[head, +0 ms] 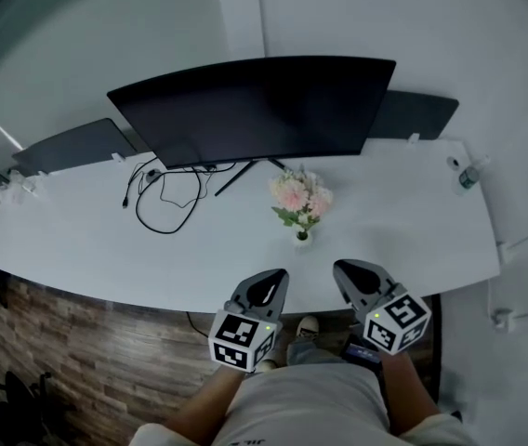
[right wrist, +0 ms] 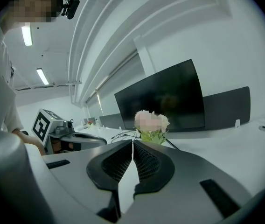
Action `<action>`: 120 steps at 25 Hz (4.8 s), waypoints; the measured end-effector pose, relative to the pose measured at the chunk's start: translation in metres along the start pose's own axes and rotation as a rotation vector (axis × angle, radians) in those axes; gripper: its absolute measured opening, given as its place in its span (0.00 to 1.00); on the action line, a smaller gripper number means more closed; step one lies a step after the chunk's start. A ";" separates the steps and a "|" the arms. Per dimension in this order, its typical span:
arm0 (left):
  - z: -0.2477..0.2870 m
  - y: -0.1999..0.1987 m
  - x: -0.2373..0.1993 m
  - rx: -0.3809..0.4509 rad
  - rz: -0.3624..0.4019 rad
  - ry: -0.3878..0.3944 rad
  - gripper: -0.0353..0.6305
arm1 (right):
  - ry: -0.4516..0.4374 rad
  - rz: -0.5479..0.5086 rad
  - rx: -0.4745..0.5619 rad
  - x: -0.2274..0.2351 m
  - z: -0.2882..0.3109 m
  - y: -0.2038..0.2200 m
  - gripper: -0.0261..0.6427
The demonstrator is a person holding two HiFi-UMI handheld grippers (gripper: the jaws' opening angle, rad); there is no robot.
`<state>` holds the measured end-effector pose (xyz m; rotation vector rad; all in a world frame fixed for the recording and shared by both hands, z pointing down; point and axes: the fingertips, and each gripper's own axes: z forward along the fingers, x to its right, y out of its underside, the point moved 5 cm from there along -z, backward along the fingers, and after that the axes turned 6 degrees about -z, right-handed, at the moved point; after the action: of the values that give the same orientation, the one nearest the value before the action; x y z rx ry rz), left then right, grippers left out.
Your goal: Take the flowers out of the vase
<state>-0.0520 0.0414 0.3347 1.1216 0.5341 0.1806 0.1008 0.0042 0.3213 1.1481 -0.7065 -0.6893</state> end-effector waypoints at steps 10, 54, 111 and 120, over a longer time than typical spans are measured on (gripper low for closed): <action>0.035 -0.009 0.001 0.028 -0.014 -0.045 0.06 | -0.081 -0.010 0.042 0.037 0.014 -0.010 0.09; 0.069 0.000 -0.054 -0.085 0.001 0.042 0.06 | 0.020 0.042 -0.057 0.071 0.057 0.008 0.09; 0.143 0.058 -0.076 -0.231 0.048 0.155 0.40 | -0.146 0.036 -0.126 0.064 0.144 0.059 0.31; 0.159 0.061 -0.072 -0.241 0.085 0.176 0.42 | -0.154 0.034 -0.122 0.064 0.151 0.060 0.31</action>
<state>-0.0276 -0.0889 0.4629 0.8977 0.6039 0.4097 0.0266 -0.1148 0.4255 0.9765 -0.8008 -0.7872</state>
